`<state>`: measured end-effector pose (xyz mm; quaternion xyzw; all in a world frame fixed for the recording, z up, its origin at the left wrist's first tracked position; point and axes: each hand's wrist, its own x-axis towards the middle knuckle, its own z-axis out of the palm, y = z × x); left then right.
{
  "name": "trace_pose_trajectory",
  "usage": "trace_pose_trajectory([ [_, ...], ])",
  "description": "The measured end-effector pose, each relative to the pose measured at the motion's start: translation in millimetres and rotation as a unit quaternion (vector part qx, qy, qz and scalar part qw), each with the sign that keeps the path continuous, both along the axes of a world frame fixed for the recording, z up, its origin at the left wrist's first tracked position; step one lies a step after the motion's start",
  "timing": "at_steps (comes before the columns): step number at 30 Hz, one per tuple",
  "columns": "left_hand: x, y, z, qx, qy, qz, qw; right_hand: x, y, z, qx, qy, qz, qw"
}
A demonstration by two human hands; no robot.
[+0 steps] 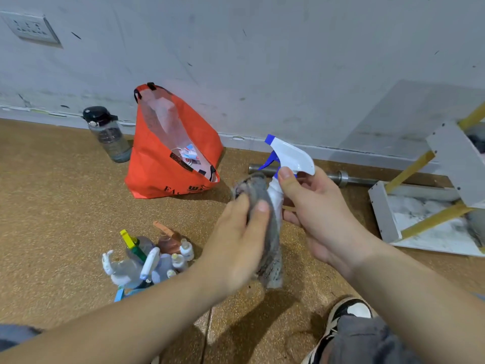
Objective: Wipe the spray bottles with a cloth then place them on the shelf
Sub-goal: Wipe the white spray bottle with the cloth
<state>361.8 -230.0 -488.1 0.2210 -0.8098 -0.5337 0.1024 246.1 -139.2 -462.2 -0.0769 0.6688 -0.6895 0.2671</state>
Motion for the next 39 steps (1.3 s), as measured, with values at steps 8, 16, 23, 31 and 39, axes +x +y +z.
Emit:
trace_pose_trajectory([
  [8,-4,-21,-11,0.209,-0.018,0.053,0.976,9,2,3,-0.002,0.026,0.025,0.999],
  [16,-2,-11,-7,-0.055,0.062,-0.013,0.997,14,0,4,-0.006,0.001,0.035,0.999],
  [23,3,-19,-16,0.465,-0.132,0.096,0.87,-5,5,9,-0.017,-0.049,-0.041,0.998],
  [31,2,-17,-18,0.392,-0.137,0.171,0.894,-9,5,8,-0.01,-0.041,-0.071,0.997],
  [39,8,-40,-21,0.072,-0.053,0.177,0.98,-22,8,13,0.022,-0.009,-0.096,0.995],
])
